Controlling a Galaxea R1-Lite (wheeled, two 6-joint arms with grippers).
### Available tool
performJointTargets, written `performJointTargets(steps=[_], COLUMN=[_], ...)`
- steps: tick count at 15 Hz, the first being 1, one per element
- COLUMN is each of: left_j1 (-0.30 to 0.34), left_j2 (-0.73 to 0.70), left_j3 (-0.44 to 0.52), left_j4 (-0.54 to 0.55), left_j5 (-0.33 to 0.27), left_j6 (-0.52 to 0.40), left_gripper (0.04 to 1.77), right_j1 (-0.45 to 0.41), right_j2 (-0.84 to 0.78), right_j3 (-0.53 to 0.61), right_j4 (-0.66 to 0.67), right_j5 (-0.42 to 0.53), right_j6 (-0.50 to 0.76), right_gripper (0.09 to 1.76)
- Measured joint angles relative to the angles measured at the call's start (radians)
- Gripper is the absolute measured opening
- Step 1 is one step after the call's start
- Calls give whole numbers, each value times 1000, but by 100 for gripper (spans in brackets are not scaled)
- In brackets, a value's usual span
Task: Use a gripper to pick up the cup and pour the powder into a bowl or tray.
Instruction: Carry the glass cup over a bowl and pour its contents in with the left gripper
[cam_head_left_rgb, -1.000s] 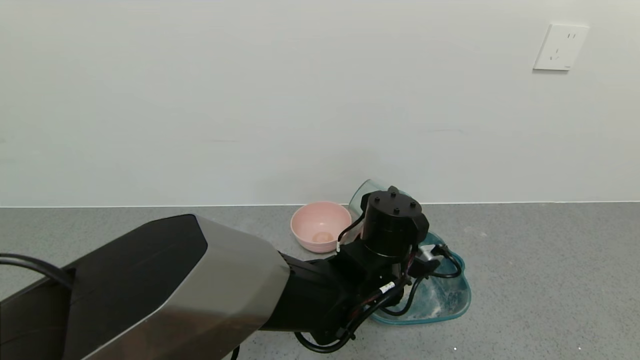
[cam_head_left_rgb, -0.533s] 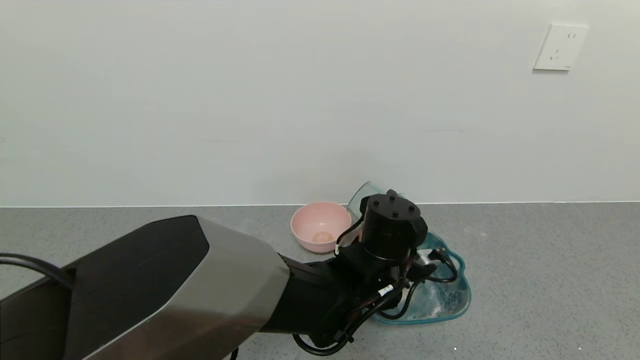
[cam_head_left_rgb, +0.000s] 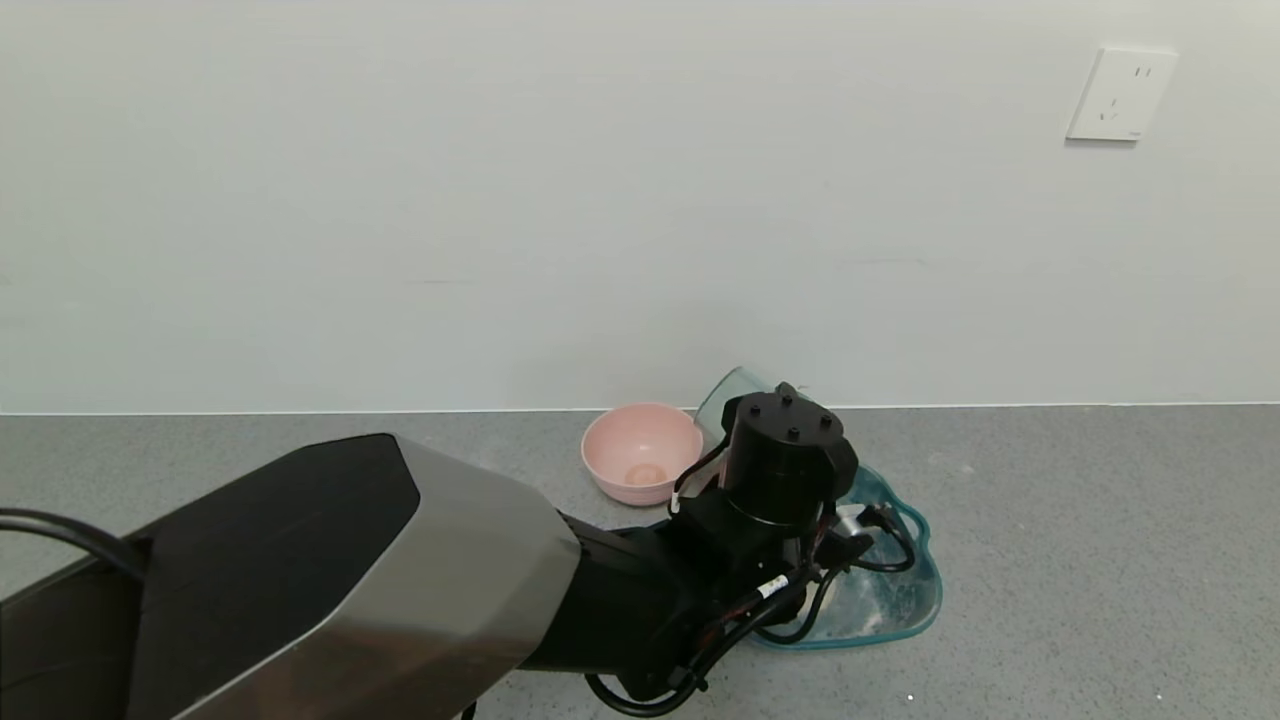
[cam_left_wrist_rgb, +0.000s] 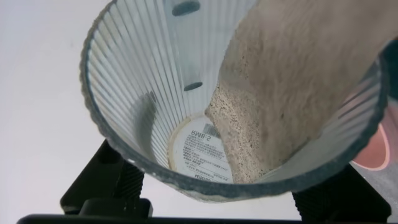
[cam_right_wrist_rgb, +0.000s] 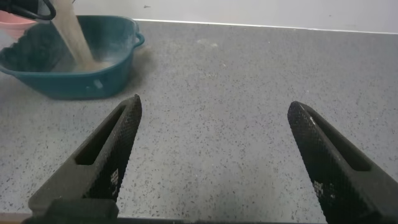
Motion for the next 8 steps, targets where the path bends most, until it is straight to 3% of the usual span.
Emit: performJointTargets(steps=[8], left_j1=[0], left_j2=[-2], left_j3=[34], left_j4=[-63], left_j5=[1], left_j6=[-2], left_gripper=[129], right_j1=[0], right_j2=[0], right_j3=[0], right_j4=[0], right_j5=[0], right_j6=[0], right_gripper=[171])
